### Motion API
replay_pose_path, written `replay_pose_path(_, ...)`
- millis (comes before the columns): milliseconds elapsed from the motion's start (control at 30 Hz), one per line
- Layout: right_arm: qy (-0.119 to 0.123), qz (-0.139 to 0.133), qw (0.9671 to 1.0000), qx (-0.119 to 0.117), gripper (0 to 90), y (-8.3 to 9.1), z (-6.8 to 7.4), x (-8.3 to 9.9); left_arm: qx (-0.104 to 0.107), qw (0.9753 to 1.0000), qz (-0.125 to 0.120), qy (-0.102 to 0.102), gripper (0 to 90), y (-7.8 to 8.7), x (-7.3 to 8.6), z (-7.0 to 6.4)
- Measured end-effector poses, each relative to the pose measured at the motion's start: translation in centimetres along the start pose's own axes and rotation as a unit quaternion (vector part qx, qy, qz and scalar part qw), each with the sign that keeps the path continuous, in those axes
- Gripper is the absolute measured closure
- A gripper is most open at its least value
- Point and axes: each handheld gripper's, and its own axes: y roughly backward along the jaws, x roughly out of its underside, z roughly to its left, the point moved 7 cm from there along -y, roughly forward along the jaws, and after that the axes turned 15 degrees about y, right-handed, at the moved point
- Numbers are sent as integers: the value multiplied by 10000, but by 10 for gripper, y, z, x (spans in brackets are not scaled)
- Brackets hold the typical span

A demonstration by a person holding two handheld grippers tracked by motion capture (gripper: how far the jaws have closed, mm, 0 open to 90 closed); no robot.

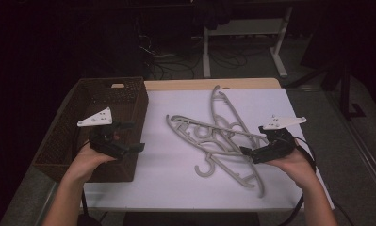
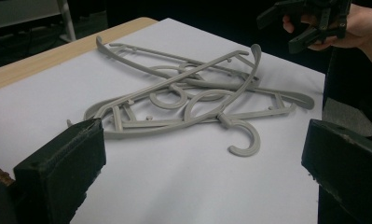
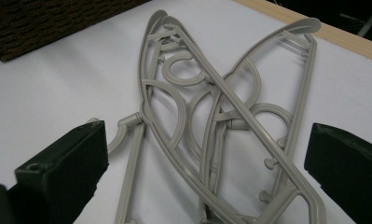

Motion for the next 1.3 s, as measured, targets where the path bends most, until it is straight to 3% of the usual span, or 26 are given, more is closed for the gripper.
replay_pose_path(233,-20,26,10000,19,0,1,-1,3,2,10000,39,25,0,-3,-1,-1)
replay_pose_path(700,86,168,9998,-98,0,-7,6,7,112,9999,96,-25,0,-23,-12,-19)
replay_pose_path(1000,70,250,9995,-172,0,-15,8,11,173,9996,200,-39,0,-44,-18,-29)
replay_pose_path(1300,67,283,9994,-210,0,-17,8,14,177,9991,379,-65,3,-81,-19,-38)
